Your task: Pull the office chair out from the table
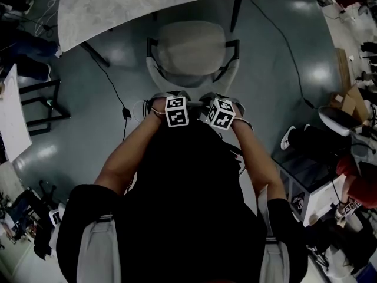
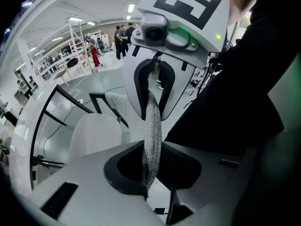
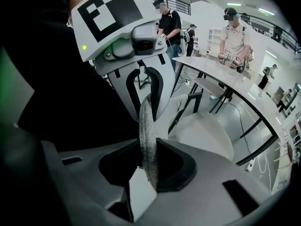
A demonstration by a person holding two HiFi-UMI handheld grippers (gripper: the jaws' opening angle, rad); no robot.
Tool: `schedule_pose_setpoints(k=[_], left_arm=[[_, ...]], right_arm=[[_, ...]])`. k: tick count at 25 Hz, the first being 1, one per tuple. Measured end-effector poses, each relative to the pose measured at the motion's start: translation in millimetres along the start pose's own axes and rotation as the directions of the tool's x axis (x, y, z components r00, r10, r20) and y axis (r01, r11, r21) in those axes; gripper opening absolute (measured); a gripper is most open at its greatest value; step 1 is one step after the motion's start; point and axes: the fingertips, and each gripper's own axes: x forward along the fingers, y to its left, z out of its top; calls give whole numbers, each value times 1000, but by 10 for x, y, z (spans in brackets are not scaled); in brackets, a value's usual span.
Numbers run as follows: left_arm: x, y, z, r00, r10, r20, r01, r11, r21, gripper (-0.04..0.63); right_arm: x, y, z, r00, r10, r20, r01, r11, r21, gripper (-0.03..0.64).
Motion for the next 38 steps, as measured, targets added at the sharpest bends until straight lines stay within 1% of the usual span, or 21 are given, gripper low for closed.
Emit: schedule_pose_setpoints(k=[4,11,16,19,23,27,32,38], left_arm=[[7,-264,-17,1000,-15,0,15,1000,13,86],[-43,-685,-206,999,-39,-13,39,999,33,86],[-83,-931,-290,998,-53,-17,53,997,59,86],[-94,-1085,-340,998,-59,-14,60,996,72,86],[-71,-1284,-336,998,-66,-8,66,995,81,86],[-48,-1493,-318,997,-77,-15,78,993,85,86],[-7,-1729,-267,996,-86,-26,88,994,71,86],[82,-2048,-85,995,-91,-26,93,995,48,84]], right_arm=[[3,264,-26,1000,3,-2,-3,1000,13,95],[112,713,59,1000,15,-12,-14,999,49,94],[138,963,110,1000,-10,-12,12,995,96,94],[161,1122,129,1000,-19,-16,20,994,107,95],[162,1315,84,999,-35,-17,37,992,119,95],[149,1516,30,999,-34,-23,37,992,123,95],[113,1740,-64,1000,-22,-22,24,993,118,95],[3,2022,-278,1000,-8,-27,11,995,104,94]])
